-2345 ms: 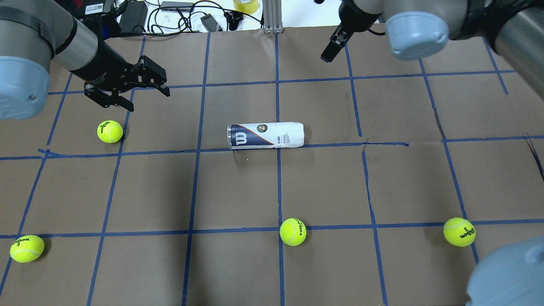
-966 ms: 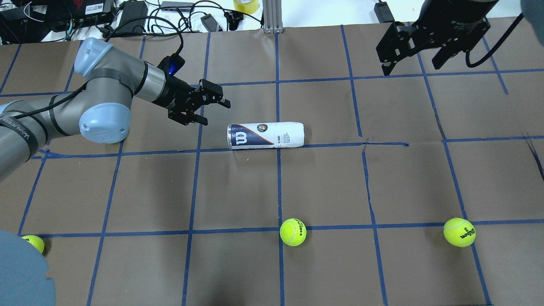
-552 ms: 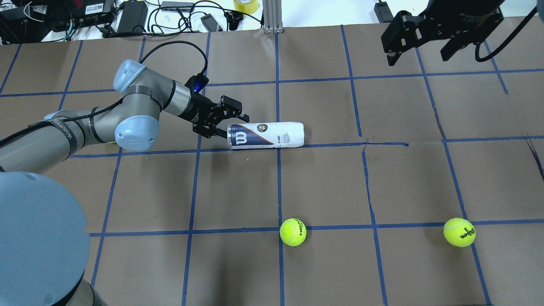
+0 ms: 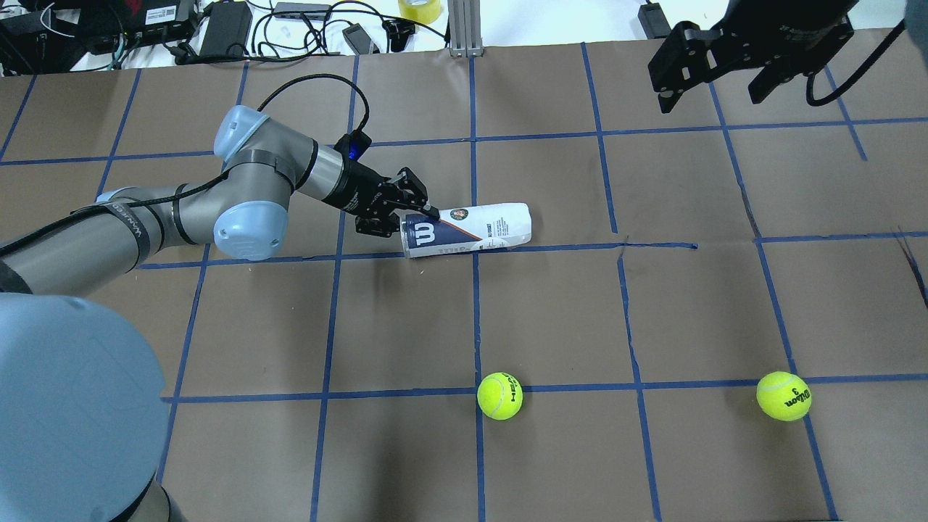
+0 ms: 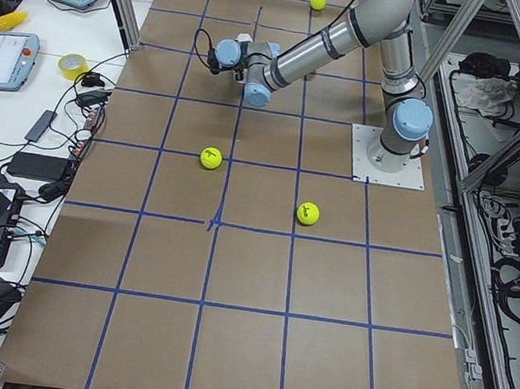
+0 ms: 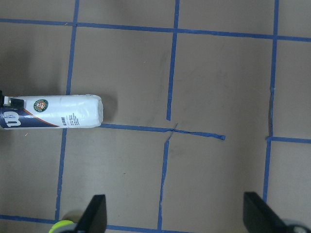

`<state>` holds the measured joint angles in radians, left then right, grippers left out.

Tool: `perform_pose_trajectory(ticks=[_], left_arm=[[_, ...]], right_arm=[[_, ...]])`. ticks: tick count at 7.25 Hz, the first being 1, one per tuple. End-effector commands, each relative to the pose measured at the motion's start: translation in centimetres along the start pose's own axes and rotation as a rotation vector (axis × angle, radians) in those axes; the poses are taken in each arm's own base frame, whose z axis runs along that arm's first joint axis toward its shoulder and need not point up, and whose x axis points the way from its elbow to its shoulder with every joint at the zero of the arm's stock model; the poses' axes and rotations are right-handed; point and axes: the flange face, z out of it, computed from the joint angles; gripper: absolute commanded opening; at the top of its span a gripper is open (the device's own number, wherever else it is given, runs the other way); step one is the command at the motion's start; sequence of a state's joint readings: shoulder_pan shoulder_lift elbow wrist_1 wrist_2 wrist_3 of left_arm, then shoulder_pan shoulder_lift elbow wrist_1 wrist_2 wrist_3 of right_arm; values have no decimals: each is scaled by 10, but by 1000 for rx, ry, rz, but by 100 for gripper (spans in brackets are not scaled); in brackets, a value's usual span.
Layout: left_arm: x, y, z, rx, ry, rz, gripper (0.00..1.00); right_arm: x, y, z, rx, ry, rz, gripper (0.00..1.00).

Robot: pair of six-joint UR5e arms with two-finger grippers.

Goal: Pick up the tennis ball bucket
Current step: 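Lift the can with the left gripper and tilt it upright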

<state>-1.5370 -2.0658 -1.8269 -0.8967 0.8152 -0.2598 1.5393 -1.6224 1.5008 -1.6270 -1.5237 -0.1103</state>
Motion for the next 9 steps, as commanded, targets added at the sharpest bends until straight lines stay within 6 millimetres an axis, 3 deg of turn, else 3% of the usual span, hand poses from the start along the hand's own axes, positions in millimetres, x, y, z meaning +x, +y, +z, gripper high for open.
perform_pose_trajectory(ticks=[1, 2, 3, 4, 5, 8, 9], left_arm=[[42, -10, -36, 73, 30, -154, 0], [74, -19, -67, 123, 56, -213, 0], [106, -23, -97, 186, 69, -218, 0], [129, -26, -128, 263, 47, -188, 0], [144, -28, -151, 316, -17, -154, 0], [164, -17, -184, 273, -557, 267, 0], [173, -12, -176, 249, -678, 372, 0]], right_arm=[[0, 4, -2, -9, 2, 9, 81], [-1, 15, 8, -118, -9, 7, 42], [-1, 18, 12, -150, -20, 8, 12], [-1, 18, 11, -149, -17, 2, 0], [-1, 20, 10, -152, -18, -9, 0], [-2, 16, 14, -152, -33, 3, 0], [-1, 3, 15, -86, -24, 1, 99]])
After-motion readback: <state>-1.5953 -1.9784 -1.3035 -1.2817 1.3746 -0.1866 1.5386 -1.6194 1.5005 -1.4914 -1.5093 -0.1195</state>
